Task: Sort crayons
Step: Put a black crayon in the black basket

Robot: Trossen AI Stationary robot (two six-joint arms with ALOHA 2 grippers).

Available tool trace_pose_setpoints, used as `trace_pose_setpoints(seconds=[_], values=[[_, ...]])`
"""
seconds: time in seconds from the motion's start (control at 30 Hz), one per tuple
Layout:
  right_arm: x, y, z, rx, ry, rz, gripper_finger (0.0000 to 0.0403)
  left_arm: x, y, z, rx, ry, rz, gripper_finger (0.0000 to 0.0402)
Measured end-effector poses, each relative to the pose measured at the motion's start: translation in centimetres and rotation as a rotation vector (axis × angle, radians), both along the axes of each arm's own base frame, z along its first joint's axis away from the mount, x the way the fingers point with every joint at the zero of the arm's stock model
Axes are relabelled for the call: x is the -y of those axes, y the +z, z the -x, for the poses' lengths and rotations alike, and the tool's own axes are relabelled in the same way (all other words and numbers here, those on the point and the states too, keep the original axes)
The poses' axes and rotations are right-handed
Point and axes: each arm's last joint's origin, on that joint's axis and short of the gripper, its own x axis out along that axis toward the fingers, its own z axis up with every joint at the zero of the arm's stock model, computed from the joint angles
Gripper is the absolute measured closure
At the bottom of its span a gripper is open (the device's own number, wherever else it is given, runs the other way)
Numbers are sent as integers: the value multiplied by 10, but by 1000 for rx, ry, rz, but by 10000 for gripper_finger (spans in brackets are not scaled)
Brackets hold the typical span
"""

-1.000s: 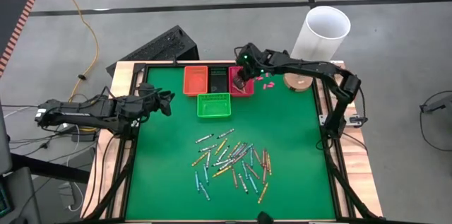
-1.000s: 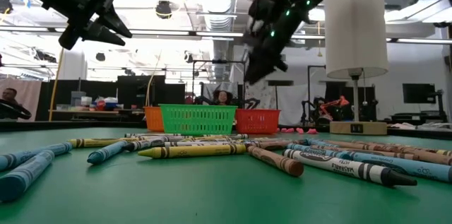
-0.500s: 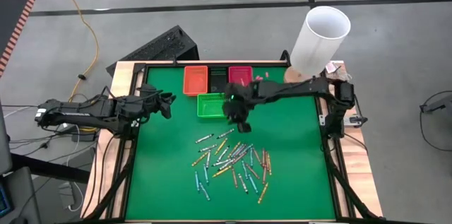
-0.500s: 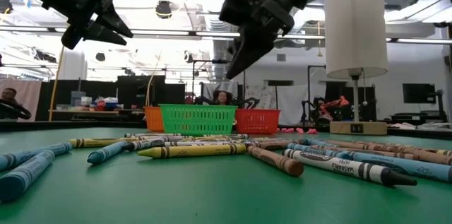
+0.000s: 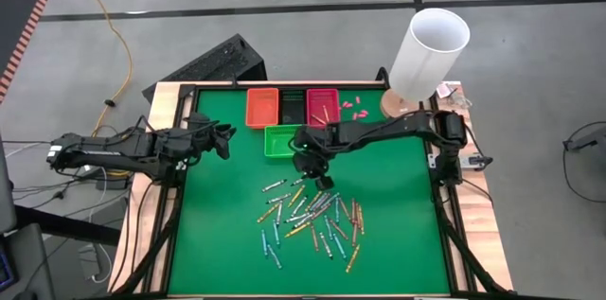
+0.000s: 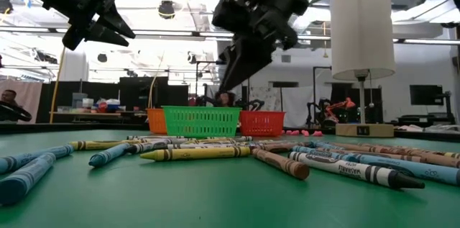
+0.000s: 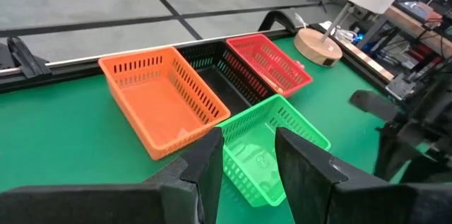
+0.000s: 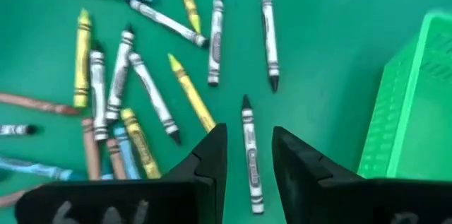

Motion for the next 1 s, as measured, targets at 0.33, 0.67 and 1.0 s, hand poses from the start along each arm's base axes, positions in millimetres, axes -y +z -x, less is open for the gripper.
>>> trace_pose_setpoints(seconds=[0.33, 0.67, 1.0], values=[[2, -27, -12, -37, -8, -5, 295, 0, -3, -3, -21, 0, 4, 283], [3, -52, -17, -107, -11, 1, 295, 0, -9, -11, -65, 4, 13, 283], [6, -65, -18, -152, -29, 17, 295, 0, -12, -15, -73, 13, 33, 283]])
